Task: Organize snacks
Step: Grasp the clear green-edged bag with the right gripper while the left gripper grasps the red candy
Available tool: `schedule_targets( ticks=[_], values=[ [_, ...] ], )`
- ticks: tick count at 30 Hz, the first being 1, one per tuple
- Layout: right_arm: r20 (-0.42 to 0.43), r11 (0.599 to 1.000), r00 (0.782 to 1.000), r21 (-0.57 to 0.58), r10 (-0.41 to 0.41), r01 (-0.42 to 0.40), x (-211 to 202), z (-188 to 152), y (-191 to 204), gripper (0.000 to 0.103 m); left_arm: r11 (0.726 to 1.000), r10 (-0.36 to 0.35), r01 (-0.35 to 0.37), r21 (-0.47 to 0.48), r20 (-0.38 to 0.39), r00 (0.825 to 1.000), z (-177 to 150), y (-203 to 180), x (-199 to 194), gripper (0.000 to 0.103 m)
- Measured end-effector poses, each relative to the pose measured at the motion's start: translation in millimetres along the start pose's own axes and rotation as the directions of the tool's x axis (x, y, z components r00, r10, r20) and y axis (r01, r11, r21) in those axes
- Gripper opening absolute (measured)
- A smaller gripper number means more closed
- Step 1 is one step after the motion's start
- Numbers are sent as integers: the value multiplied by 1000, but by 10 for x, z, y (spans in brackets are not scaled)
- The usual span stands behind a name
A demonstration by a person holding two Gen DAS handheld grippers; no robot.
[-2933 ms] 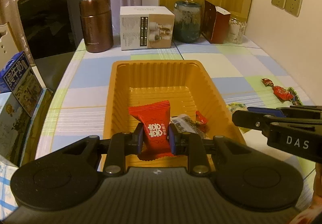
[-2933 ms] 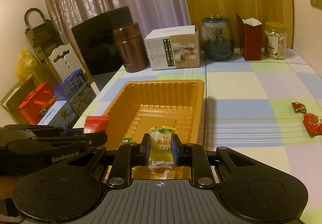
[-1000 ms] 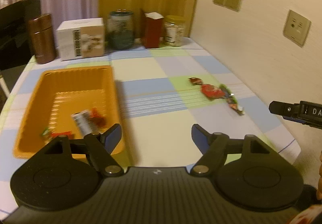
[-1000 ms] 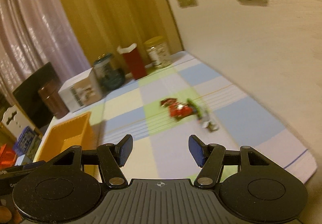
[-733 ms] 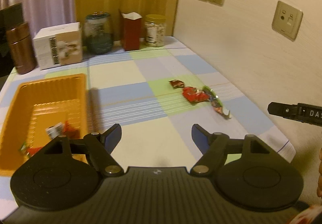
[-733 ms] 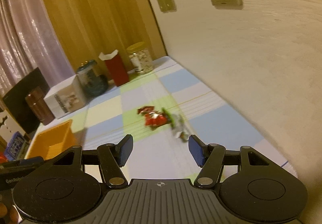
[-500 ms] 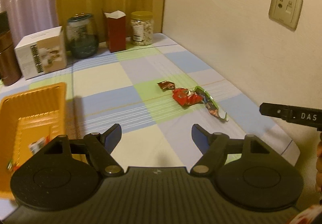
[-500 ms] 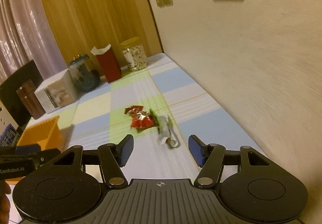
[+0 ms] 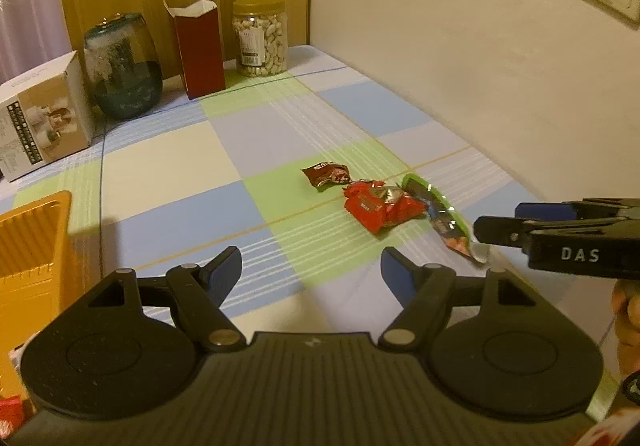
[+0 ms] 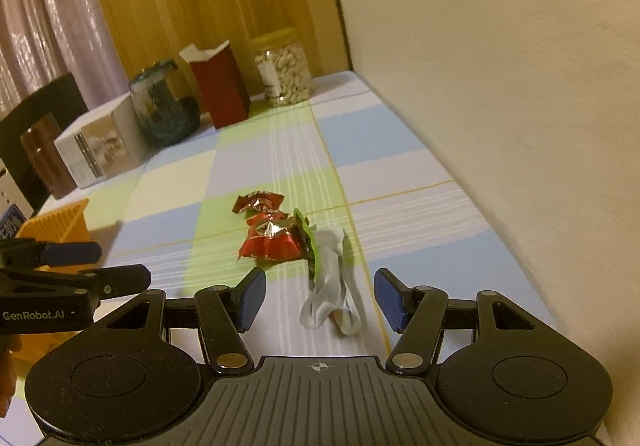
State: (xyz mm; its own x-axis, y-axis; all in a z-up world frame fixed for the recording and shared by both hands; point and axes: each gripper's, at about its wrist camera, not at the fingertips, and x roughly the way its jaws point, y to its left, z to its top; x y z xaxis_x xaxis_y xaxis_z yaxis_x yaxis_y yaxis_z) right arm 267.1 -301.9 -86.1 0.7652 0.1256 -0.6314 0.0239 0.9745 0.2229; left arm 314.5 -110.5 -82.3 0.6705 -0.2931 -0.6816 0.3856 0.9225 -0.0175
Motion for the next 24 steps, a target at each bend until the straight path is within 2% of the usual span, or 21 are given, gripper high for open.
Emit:
schedule_targets(
  ticks=[2, 4, 8, 10, 15, 21, 24],
  values=[
    [-15, 1000, 1000, 0, 2, -2, 133, 8, -32, 59, 1000, -2, 2, -3, -6, 1000, 9, 12, 98, 74],
    [-33, 1000, 999, -3, 5, -6, 254, 12, -49, 50, 1000, -1, 1, -3, -12, 1000, 20, 18, 177, 74],
    [-59, 1000, 998, -17, 0, -1, 433, -7, -75, 44, 1000, -8, 8, -5, -18, 1000, 34, 17, 300, 74],
    [-64, 1000, 998, -17, -3, 2, 486, -16, -91, 33, 1000, -12, 12, -3, -18, 1000, 38, 10, 342, 74],
    [-70, 1000, 998, -26, 3, -5, 536, -20, -84, 27, 1000, -18, 18, -4, -24, 1000, 37, 0, 410, 74],
    [-108, 988, 987, -77, 122, -131, 531, -54, 70, 25, 1000, -15, 14, -22, -23, 1000, -6, 34, 398, 74],
    [-138, 966, 963, -87, 230, -243, 508, -119, 143, 25, 999, -12, 10, -43, -28, 1000, -55, 84, 417, 74]
  ],
)
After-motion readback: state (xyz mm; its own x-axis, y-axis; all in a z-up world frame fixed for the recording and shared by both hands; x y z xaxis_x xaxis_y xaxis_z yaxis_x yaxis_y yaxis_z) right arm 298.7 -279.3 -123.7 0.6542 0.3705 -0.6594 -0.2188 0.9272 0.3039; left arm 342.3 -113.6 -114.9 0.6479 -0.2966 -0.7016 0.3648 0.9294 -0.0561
